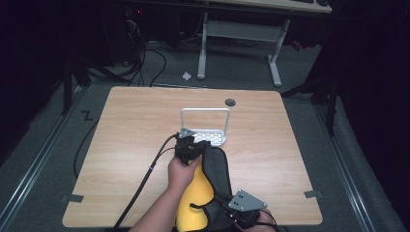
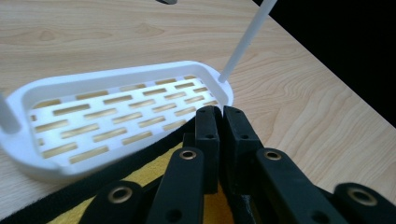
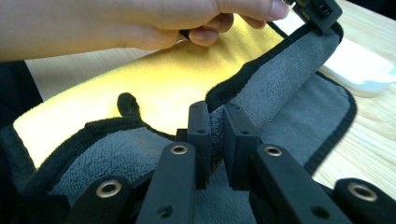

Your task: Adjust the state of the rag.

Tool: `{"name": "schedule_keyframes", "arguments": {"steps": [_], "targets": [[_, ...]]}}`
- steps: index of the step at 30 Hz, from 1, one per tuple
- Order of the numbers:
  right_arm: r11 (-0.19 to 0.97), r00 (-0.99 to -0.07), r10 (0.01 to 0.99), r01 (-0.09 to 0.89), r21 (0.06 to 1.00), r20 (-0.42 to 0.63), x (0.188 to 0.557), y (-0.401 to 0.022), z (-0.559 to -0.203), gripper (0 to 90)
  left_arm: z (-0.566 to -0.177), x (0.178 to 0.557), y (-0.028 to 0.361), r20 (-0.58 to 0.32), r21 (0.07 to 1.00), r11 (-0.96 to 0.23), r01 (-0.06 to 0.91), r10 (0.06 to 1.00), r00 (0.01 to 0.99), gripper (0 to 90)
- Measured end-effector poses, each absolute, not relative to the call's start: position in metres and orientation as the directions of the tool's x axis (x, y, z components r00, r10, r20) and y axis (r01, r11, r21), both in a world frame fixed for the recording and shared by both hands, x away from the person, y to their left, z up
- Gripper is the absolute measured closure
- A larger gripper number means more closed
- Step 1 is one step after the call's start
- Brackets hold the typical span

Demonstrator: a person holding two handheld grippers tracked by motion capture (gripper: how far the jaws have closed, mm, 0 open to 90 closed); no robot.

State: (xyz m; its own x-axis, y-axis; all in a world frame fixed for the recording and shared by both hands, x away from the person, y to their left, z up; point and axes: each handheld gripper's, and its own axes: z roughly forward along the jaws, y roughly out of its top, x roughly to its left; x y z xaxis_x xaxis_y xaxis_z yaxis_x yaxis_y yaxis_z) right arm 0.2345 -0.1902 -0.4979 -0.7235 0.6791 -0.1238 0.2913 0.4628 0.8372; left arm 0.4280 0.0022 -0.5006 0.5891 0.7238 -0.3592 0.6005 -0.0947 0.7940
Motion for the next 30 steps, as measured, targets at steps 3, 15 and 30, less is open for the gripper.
{"name": "schedule_keyframes", "arguments": {"steps": [3, 15, 30], "targets": [[0.454, -0.717, 0.687, 0.296, 0.84, -0.119, 0.233, -0.194, -0.497, 80.3, -0.502, 0.428, -0.004, -0.358, 0.792, -0.104, 0.602, 0.72, 0.595, 84.0], [0.378, -0.661, 0.746, 0.312, 0.872, -0.086, 0.241, -0.217, -0.487, 71.0, -0.506, 0.424, -0.026, -0.393, 0.779, -0.143, 0.611, 0.649, 0.652, 60.2], [0.384, -0.655, 0.753, 0.35, 0.855, -0.07, 0.251, -0.22, -0.495, 72.6, -0.501, 0.405, 0.015, -0.333, 0.805, -0.157, 0.571, 0.677, 0.656, 59.0]]}}
